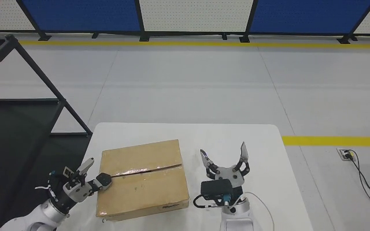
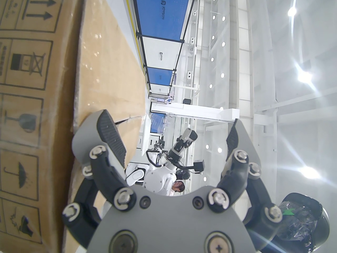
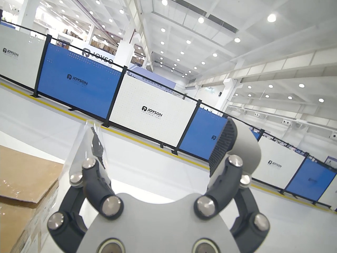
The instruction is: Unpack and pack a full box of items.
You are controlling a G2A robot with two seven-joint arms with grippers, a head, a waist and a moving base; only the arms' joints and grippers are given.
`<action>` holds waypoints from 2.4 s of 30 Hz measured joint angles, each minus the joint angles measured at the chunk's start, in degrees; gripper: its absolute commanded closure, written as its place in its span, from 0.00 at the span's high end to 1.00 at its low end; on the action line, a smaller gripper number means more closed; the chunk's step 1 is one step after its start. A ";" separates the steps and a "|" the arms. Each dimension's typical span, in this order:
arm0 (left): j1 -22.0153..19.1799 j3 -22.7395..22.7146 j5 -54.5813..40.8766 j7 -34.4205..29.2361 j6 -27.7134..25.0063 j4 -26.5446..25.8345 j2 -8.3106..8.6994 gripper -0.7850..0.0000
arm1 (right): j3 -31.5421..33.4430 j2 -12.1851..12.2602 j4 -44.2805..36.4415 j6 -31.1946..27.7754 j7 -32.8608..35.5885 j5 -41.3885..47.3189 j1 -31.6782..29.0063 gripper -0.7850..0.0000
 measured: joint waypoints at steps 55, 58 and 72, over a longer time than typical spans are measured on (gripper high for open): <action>2.09 -1.24 -8.50 12.21 1.81 -0.71 -1.27 1.00 | -11.16 -6.14 9.68 -4.79 9.92 -14.48 15.06 1.00; 1.50 -0.77 -8.23 11.72 1.96 0.07 -1.30 1.00 | -12.34 -6.78 11.53 -5.98 10.73 -15.27 17.25 1.00; 2.70 -1.24 -8.44 11.12 1.91 -0.17 -1.50 1.00 | -15.54 -9.28 18.06 -9.42 14.29 -18.63 22.90 1.00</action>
